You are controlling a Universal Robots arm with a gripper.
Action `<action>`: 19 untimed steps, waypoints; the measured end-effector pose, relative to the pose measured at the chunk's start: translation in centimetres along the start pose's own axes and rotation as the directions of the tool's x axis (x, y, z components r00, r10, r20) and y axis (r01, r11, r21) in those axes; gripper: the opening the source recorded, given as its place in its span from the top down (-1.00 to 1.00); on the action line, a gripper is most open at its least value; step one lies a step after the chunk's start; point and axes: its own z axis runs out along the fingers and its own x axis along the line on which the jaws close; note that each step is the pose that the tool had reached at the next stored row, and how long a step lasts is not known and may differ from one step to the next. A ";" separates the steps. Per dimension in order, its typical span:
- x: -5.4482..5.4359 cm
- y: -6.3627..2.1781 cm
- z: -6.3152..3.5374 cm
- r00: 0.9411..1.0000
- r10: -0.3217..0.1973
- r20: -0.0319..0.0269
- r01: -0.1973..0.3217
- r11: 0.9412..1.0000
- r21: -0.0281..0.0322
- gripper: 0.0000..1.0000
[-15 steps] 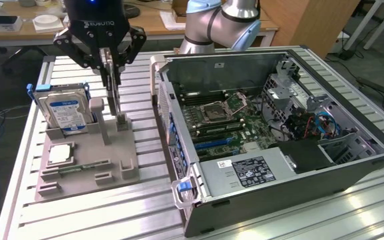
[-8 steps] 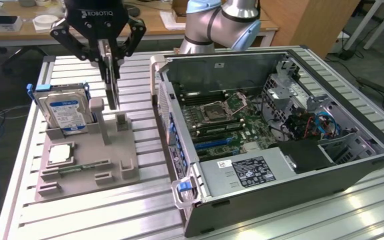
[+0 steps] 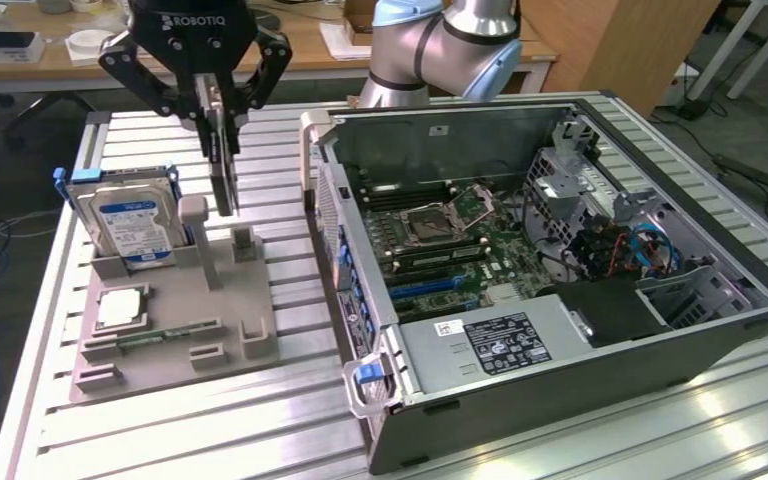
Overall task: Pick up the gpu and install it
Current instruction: 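Pick up the gpu and move the gpu toward the slot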
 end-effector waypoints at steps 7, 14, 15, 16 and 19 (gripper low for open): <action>-0.7 -0.01 0.02 1.000 0.000 0.000 0.000 1.000 0.001 0.47; -1.1 -0.02 0.03 1.000 -0.001 0.000 0.001 0.999 0.050 0.47; -1.1 -0.01 0.03 1.000 -0.001 0.000 0.001 0.999 0.050 0.47; -1.1 -0.01 0.03 1.000 -0.001 0.000 0.001 0.999 0.050 0.47; -1.4 -0.01 0.04 1.000 -0.001 0.000 0.001 0.999 0.050 0.47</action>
